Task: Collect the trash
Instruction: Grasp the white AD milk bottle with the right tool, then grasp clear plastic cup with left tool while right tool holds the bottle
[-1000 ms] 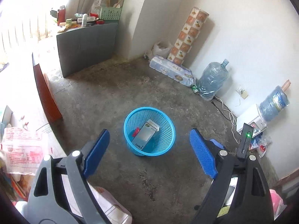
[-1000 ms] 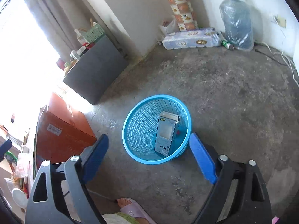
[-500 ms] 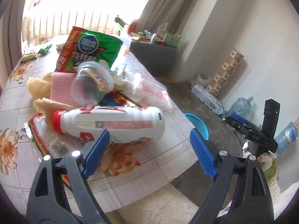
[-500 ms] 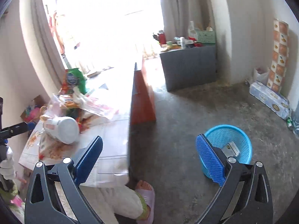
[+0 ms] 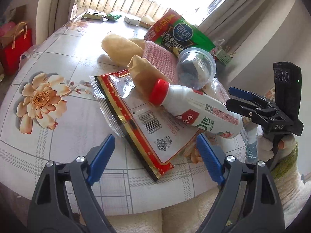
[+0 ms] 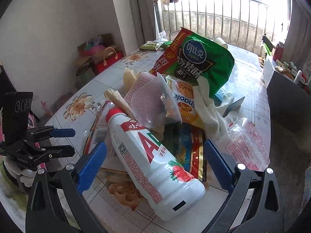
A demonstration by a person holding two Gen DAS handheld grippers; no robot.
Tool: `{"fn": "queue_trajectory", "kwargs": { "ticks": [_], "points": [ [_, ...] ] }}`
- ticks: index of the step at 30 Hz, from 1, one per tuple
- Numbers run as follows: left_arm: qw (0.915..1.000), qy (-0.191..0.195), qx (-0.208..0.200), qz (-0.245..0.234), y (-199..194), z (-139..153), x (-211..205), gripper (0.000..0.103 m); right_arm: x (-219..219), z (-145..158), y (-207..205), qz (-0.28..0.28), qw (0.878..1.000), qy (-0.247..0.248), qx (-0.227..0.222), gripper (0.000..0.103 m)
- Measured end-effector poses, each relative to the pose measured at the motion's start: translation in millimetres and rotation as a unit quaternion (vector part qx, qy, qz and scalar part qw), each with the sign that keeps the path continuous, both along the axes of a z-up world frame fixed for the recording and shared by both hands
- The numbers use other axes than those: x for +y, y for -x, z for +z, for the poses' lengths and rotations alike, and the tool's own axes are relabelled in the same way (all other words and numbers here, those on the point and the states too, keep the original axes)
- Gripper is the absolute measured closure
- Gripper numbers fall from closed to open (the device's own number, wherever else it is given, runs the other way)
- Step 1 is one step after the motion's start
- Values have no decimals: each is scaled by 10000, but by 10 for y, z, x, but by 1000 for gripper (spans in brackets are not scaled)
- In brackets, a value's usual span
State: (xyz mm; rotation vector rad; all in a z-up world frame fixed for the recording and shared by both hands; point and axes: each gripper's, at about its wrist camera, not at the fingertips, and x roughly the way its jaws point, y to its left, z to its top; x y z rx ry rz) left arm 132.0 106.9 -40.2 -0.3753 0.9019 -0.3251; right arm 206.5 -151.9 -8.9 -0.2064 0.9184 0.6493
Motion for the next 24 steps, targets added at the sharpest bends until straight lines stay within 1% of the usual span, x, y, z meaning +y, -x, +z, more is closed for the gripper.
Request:
{"fn": "queue_trajectory", "kwargs": {
  "ticks": [2, 5, 7, 11, 15, 17, 22, 24],
  "points": [
    [10000, 54, 43, -22, -31, -50, 16, 31, 92, -83, -76, 131, 9995, 200, 211, 7],
    [9998, 157, 71, -97, -56, -108, 42, 39, 175, -174, -138, 258, 9977, 306, 551, 15],
    [9996, 223, 79, -144, -82, -146, 61, 44, 218, -220, -173, 300, 9959, 304, 797, 24],
    [9993, 307, 120, -200, -118, -196, 81, 51, 288, -224, -137, 398, 9936, 298, 1011, 26],
    [9995, 250, 112, -132, -136, -222, 99, 51, 381, -323, -131, 357, 9902, 481, 1265, 29],
    [9997, 190, 111, -97, -150, -225, 99, 51, 414, -341, -100, 303, 9900, 510, 1280, 31],
    [9998, 128, 165, 18, -147, -235, 117, 51, 374, -262, 20, 127, 9927, 252, 1174, 39],
    [9998, 101, 178, 38, -140, -231, 113, 51, 322, -238, 71, 38, 9936, 99, 1126, 40]
  ]
}}
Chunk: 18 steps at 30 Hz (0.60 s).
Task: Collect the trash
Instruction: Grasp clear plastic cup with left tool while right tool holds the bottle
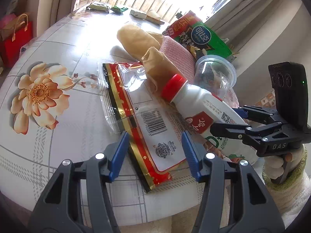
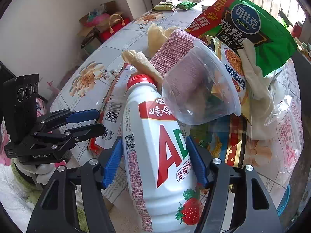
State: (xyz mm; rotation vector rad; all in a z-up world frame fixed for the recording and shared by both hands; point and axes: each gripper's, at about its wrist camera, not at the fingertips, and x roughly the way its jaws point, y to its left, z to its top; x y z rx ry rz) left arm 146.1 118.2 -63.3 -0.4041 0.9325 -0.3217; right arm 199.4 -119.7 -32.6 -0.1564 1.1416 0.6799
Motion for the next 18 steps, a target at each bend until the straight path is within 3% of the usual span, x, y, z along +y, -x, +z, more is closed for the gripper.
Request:
{"fn": "queue_trajectory", "kwargs": {
  "ticks": [11, 18],
  "points": [
    [9994, -276, -69, 205, 57, 134, -4, 51, -492, 31, 392, -282, 9950, -957, 12, 41],
    [9997, 47, -90, 206, 39, 234, -59, 51, -877, 5, 643, -535, 9827, -1770, 71, 41]
  ]
}}
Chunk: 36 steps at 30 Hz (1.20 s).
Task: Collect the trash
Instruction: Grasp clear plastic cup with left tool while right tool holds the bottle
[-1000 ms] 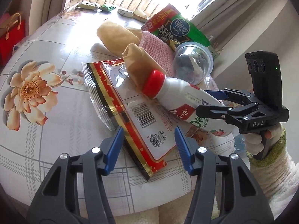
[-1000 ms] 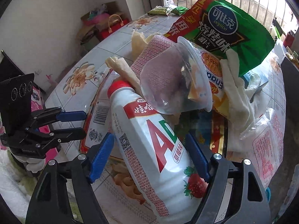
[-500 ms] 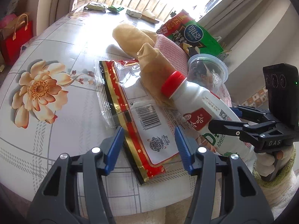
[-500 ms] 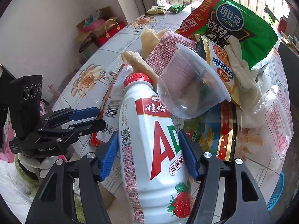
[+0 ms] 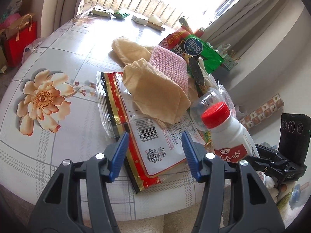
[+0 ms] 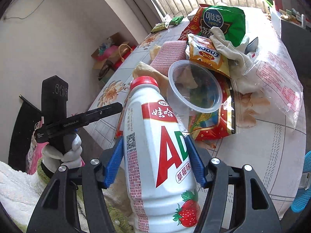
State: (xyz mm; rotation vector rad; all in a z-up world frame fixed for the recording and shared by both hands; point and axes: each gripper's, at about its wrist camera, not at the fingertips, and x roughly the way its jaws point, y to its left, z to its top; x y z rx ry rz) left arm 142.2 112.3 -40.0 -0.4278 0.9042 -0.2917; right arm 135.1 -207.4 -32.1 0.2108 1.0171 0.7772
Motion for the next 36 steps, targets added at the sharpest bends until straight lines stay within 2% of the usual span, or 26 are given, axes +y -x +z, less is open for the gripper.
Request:
{"fn": "queue_trajectory", "kwargs": {
  "ticks": [5, 8, 11, 14, 19, 22, 28, 30, 31, 33, 36],
  "points": [
    [9992, -317, -239, -102, -60, 131, -150, 47, -322, 12, 189, -348, 9975, -607, -38, 41],
    [9963, -766, -378, -65, -203, 220, -269, 29, -573, 32, 274, -793, 9939, -750, -143, 41],
    [9929, -1086, -483, -19, -378, 319, -365, 28, -875, 16, 325, -1363, 9869, -842, -165, 41],
    [9933, -947, -644, -158, -469, 443, -453, 28, -1114, -41, 321, -2019, 9773, -602, -219, 41],
    [9949, -97, -524, -858, -523, 448, -739, 28, -1245, -325, 243, -2637, 9640, -298, 151, 41],
    [9933, -292, -399, -1045, -566, 375, -985, 27, -1215, -407, 209, -2736, 9611, -291, 237, 41],
    [9955, -216, 79, -921, -746, 197, -1165, 28, -1172, -375, 238, -2733, 9618, -11, 169, 41],
    [9951, -547, 91, -816, -739, 168, -1197, 40, -1177, -372, 245, -2741, 9615, 29, 192, 41],
    [9946, -662, 110, -790, -731, 156, -1189, 43, -1185, -359, 255, -2746, 9613, 37, 217, 41],
    [9944, -728, 175, -752, -692, 135, -1164, 61, -1197, -364, 255, -2730, 9616, 45, 276, 41],
    [9945, -722, 294, -706, -640, 107, -1091, 73, -1233, -383, 256, -2707, 9616, 11, 446, 41]
  ]
}}
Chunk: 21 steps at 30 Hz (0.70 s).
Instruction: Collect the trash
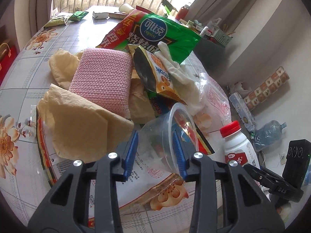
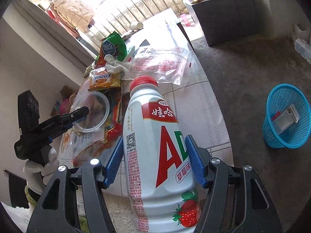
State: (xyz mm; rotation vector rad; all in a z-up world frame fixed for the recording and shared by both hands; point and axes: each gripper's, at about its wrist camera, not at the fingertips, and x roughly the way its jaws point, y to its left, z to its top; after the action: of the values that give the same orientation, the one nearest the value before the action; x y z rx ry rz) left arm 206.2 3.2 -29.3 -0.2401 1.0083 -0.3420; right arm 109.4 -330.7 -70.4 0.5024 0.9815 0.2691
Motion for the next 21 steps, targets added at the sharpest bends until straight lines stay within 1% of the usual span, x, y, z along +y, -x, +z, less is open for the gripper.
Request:
{"fn": "queue_trajectory", "kwargs": {
  "ticks": [2, 4, 6, 8, 10, 15, 18, 21],
  "points": [
    [10000, -28, 24, 42, 34, -14, 32, 79, -31, -36, -5, 41, 9998, -163, 115, 41],
    [9999, -100, 15, 91, 61, -21, 49, 85, -89, -91, -9, 16, 9986, -486, 222, 41],
    [9999, -102, 21, 77, 90, -20, 51, 95, -163, -139, 2, -63, 9962, -816, 282, 42],
    [9999, -107, -27, 92, 128, -1, 54, 98, -229, -177, 30, -186, 9933, -1095, 322, 42],
    [9999, -66, -93, 126, 170, 45, 67, 98, -265, -190, 69, -257, 9908, -1287, 320, 42],
    [9995, 18, -317, 43, 317, 251, 37, 98, -291, -140, 198, -284, 9872, -1554, 206, 42],
    [9990, 129, -426, -86, 394, 390, -46, 98, -351, -50, 305, -339, 9854, -1667, 23, 42],
    [9980, 217, -486, -346, 421, 509, -230, 98, -523, 56, 462, -532, 9830, -1747, -195, 42]
  ]
}}
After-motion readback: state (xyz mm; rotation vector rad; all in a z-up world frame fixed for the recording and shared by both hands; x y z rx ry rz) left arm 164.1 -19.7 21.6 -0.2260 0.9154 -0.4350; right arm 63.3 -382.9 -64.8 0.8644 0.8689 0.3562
